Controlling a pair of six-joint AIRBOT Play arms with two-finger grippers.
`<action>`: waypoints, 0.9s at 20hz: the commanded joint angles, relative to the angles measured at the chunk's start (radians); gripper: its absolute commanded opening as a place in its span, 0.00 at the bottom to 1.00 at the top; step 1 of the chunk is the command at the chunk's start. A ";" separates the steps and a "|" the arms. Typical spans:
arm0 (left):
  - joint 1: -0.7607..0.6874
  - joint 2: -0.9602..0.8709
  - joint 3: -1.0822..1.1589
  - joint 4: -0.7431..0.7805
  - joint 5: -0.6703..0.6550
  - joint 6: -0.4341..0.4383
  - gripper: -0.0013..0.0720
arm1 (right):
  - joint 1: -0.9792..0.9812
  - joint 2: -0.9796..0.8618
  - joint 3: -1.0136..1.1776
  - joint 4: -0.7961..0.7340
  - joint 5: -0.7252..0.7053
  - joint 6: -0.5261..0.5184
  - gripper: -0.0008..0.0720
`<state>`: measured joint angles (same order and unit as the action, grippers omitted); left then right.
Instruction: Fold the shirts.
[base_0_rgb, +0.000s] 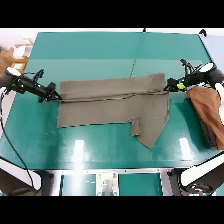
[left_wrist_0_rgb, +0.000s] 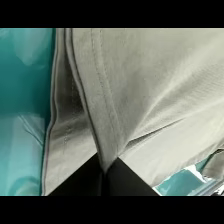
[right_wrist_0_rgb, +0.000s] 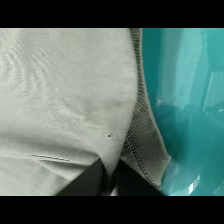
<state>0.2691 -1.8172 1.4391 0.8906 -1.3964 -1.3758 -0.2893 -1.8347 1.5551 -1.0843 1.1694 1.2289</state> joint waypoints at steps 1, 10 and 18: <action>0.000 0.001 -0.025 -0.070 -0.011 -0.006 0.50 | 0.001 0.002 0.008 0.003 0.018 0.018 0.44; 0.002 0.373 -0.289 0.188 -0.050 -0.068 0.69 | -0.156 0.344 -0.309 0.003 0.195 0.089 0.47; -0.002 0.905 -0.962 0.002 0.323 -0.119 0.70 | -0.322 0.737 -1.034 0.138 -0.038 0.146 0.65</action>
<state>0.2684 -1.0447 0.6682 0.9680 -1.2209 -1.4822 -0.5827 -1.2041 0.7296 -1.0088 1.2255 1.3621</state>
